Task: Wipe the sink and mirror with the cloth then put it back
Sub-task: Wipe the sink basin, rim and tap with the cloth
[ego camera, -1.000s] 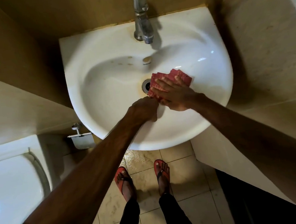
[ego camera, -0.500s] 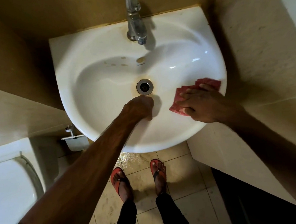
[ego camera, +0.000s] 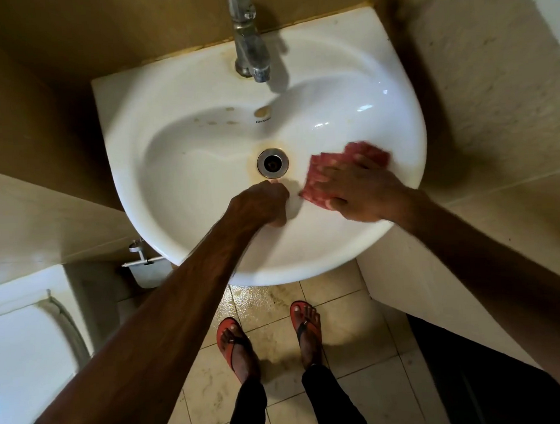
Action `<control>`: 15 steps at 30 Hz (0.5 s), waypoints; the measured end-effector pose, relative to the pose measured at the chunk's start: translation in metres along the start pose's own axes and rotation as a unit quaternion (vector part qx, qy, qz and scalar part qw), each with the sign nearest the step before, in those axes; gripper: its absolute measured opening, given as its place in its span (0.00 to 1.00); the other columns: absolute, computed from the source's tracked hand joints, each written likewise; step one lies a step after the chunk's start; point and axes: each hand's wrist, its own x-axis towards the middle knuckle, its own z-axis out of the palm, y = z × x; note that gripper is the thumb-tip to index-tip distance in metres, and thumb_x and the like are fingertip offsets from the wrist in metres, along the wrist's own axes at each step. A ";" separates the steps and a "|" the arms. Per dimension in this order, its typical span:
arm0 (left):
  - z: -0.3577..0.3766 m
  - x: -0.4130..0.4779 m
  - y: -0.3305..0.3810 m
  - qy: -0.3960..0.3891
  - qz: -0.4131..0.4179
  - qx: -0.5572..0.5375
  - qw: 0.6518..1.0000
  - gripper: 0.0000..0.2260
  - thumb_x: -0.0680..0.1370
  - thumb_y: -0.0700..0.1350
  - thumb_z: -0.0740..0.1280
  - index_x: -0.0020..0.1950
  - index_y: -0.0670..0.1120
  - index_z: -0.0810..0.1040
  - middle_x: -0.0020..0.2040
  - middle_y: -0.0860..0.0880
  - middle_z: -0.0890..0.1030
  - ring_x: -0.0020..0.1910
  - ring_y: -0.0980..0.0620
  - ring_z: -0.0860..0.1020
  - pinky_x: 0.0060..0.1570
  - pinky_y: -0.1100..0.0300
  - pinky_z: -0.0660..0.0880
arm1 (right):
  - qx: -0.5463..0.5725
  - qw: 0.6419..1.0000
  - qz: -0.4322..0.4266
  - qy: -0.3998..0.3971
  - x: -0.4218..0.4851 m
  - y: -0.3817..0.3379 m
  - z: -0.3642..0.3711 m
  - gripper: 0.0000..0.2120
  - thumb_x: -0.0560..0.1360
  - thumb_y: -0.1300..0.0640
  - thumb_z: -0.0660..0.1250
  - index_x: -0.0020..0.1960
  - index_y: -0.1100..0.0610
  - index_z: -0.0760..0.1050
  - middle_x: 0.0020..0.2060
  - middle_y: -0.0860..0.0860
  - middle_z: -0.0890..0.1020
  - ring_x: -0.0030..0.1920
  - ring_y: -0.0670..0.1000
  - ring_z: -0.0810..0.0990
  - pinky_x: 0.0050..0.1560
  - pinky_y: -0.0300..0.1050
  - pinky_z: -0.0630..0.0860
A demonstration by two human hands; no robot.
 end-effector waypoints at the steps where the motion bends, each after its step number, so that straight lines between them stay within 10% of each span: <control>1: 0.000 0.001 -0.001 -0.006 0.002 0.001 1.000 0.23 0.78 0.44 0.68 0.72 0.44 0.70 0.68 0.44 0.74 0.66 0.44 0.74 0.60 0.55 0.73 | -0.004 1.000 0.005 -0.003 -0.017 0.002 -0.002 0.23 0.85 0.47 0.52 0.80 0.43 0.62 0.81 0.45 0.61 0.82 0.51 0.56 0.80 0.55 0.49; 5: 0.001 0.005 -0.004 -0.014 -0.002 0.008 1.000 0.23 0.78 0.45 0.68 0.73 0.47 0.69 0.70 0.46 0.72 0.68 0.45 0.73 0.62 0.53 0.72 | -0.057 0.997 0.047 0.030 -0.044 -0.010 -0.009 0.25 0.81 0.44 0.47 0.72 0.41 0.73 0.76 0.44 0.71 0.78 0.49 0.65 0.78 0.54 0.53; 15: 0.005 0.010 0.009 -0.044 -0.045 0.030 0.998 0.30 0.80 0.43 0.65 0.79 0.41 0.56 0.72 0.40 0.70 0.68 0.42 0.73 0.56 0.56 0.72 | 0.015 0.998 0.029 0.061 0.033 -0.014 0.009 0.26 0.83 0.46 0.58 0.80 0.44 0.62 0.82 0.46 0.60 0.82 0.50 0.55 0.80 0.57 0.49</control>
